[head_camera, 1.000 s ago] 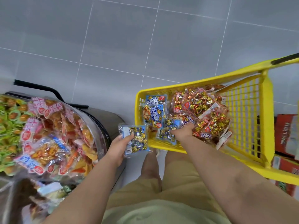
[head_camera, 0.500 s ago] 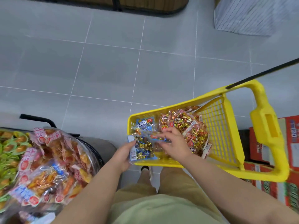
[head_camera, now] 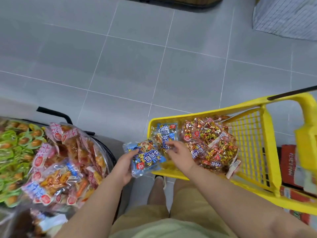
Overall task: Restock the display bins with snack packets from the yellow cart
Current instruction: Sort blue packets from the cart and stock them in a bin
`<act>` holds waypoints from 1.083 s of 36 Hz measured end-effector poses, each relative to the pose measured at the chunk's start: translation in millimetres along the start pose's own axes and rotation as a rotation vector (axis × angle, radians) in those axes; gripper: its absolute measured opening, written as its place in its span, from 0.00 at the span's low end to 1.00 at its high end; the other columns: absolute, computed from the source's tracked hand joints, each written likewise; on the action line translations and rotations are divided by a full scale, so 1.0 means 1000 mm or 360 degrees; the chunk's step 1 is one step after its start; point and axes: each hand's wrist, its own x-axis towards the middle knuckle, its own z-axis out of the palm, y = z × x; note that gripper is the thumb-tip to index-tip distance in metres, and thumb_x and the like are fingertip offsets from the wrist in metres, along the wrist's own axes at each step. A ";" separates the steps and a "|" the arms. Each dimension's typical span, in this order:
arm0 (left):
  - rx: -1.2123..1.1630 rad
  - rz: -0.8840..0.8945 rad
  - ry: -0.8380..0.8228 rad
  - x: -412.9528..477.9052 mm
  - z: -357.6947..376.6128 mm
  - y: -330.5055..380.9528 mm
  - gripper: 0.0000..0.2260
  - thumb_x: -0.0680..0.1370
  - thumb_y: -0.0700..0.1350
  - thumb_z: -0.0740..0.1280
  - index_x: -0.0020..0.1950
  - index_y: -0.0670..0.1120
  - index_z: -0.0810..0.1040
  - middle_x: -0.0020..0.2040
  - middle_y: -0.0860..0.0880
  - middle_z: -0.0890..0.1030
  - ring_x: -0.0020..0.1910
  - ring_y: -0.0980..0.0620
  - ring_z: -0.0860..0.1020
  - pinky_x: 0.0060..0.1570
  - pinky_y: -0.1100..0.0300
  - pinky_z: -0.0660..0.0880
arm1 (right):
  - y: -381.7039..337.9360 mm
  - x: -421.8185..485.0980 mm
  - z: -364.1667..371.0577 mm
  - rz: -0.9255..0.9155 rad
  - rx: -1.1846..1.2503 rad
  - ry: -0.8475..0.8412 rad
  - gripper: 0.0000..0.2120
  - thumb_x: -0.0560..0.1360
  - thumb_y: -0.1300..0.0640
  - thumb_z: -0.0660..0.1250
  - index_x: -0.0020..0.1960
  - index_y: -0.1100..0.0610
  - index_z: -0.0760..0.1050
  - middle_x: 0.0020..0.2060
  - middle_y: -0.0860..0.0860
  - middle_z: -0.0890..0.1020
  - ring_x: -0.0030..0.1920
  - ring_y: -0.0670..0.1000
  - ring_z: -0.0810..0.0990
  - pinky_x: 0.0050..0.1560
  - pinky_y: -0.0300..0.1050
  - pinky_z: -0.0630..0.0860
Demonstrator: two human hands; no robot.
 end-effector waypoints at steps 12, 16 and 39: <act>-0.0001 0.0200 0.0393 0.009 -0.043 -0.017 0.05 0.78 0.42 0.66 0.51 0.42 0.77 0.43 0.41 0.85 0.39 0.44 0.85 0.34 0.49 0.81 | 0.032 0.070 0.016 0.0728 -0.0380 0.0094 0.20 0.71 0.55 0.73 0.56 0.64 0.70 0.44 0.56 0.76 0.44 0.54 0.77 0.39 0.42 0.69; 0.0144 0.0219 0.0412 0.007 -0.046 -0.025 0.06 0.78 0.42 0.67 0.52 0.41 0.78 0.44 0.41 0.85 0.41 0.43 0.84 0.46 0.48 0.80 | 0.034 0.068 0.018 0.0769 -0.0324 0.0133 0.29 0.71 0.52 0.73 0.64 0.65 0.67 0.55 0.59 0.77 0.53 0.57 0.77 0.43 0.42 0.69; 0.0368 0.0306 0.0521 -0.031 -0.045 -0.060 0.22 0.66 0.53 0.73 0.55 0.43 0.78 0.54 0.39 0.82 0.56 0.36 0.79 0.61 0.38 0.73 | 0.027 -0.019 -0.034 0.0384 0.0082 -0.0092 0.25 0.77 0.58 0.65 0.71 0.57 0.61 0.56 0.52 0.69 0.52 0.49 0.72 0.42 0.39 0.67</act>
